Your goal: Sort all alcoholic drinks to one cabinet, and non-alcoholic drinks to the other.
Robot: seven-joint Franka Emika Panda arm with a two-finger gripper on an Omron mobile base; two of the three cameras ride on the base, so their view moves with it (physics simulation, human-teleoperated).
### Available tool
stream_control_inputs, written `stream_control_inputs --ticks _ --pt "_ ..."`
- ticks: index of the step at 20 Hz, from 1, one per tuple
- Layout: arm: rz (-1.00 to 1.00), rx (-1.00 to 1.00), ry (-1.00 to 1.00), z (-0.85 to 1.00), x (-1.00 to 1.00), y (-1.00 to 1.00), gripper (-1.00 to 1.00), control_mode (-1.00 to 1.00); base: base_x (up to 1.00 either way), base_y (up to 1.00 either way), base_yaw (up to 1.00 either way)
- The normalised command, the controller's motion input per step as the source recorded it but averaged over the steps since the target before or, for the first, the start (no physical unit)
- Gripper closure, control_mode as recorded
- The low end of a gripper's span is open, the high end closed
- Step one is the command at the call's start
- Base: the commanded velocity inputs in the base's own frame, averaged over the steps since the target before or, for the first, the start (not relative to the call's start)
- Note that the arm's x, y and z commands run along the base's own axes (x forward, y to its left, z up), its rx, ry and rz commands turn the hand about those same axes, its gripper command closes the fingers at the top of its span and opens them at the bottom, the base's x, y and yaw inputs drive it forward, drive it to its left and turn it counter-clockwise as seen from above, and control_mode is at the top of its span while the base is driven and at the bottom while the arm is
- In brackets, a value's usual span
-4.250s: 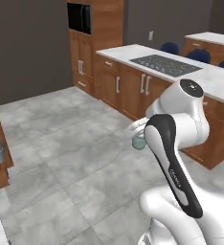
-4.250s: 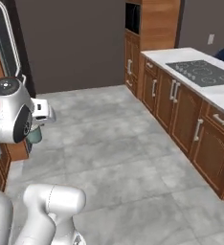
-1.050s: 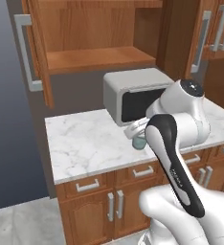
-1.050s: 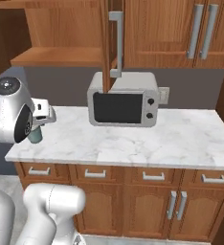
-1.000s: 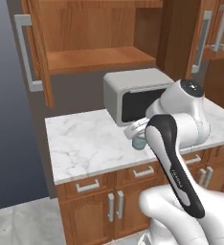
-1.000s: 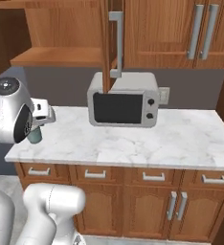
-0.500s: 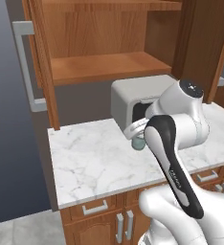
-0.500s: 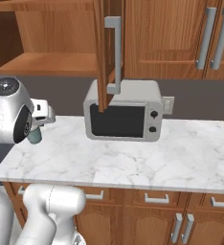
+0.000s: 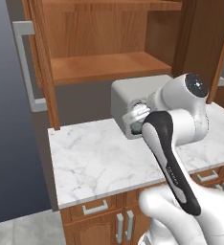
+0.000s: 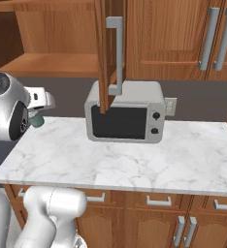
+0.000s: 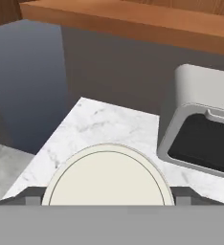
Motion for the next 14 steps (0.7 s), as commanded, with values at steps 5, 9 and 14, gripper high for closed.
stream_control_inputs --ticks 5,9,14 --pt "-0.12 0.01 -0.13 1.00 0.58 -0.22 1.00 -1.00 0.00 0.00 0.00" --pt "-0.08 0.05 0.00 1.00 0.29 -0.21 1.00 -1.00 0.00 0.00 0.00" --pt "-0.07 0.11 0.03 0.80 0.54 -0.28 1.00 -1.00 0.00 0.00 0.00"
